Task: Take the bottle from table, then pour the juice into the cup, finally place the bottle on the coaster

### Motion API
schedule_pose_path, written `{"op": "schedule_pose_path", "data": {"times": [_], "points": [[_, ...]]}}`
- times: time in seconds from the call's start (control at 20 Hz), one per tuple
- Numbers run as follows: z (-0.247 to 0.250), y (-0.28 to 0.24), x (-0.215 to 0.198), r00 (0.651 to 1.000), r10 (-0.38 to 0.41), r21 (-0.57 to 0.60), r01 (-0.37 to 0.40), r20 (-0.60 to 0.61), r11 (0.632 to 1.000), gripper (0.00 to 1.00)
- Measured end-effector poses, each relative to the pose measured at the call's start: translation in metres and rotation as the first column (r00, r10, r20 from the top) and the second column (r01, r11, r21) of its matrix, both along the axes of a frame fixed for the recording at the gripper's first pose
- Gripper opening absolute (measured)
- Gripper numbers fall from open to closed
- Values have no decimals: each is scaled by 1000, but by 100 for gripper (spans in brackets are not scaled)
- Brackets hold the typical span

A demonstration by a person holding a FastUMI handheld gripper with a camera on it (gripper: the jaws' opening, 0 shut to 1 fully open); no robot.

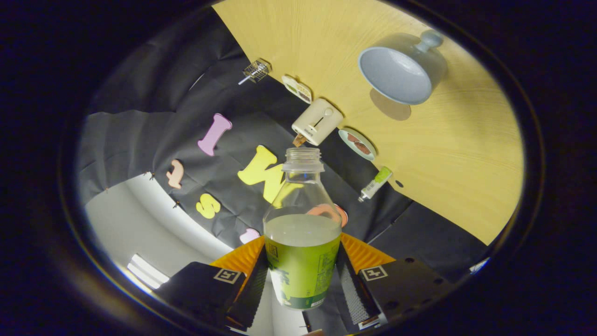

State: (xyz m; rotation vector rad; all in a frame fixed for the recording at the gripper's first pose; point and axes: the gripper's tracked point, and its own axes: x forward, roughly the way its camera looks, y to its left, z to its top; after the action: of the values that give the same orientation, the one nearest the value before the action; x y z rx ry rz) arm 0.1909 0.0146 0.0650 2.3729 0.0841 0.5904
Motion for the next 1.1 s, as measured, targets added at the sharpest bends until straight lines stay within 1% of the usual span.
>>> {"op": "schedule_pose_path", "data": {"times": [0.15, 0.2, 0.3, 0.4, 0.45, 0.55, 0.6, 0.7, 0.75, 0.9, 1.1], "points": [[-9, -2, 1, 1000, -6, -7, 5, -14, 1000, 78], [-10, 0, 1, 1000, -3, -31, 2, -20, 1000, 78], [-19, 4, 0, 999, -5, -133, -1, -42, 991, 78], [-23, 7, -4, 998, 0, -243, -14, -56, 970, 78], [-23, 7, -5, 999, -7, -291, -8, -50, 957, 78], [-24, 6, -4, 999, -25, -388, 8, -39, 922, 78], [-25, 6, -6, 999, -33, -443, 15, -32, 896, 78], [-25, 4, -12, 998, -57, -553, 50, 3, 832, 78], [-24, 3, -12, 997, -72, -611, 74, 28, 788, 78], [-26, 0, -12, 991, -100, -775, 129, 86, 619, 78], [-10, -12, -10, 972, -140, -883, 231, 190, 409, 78]]}}
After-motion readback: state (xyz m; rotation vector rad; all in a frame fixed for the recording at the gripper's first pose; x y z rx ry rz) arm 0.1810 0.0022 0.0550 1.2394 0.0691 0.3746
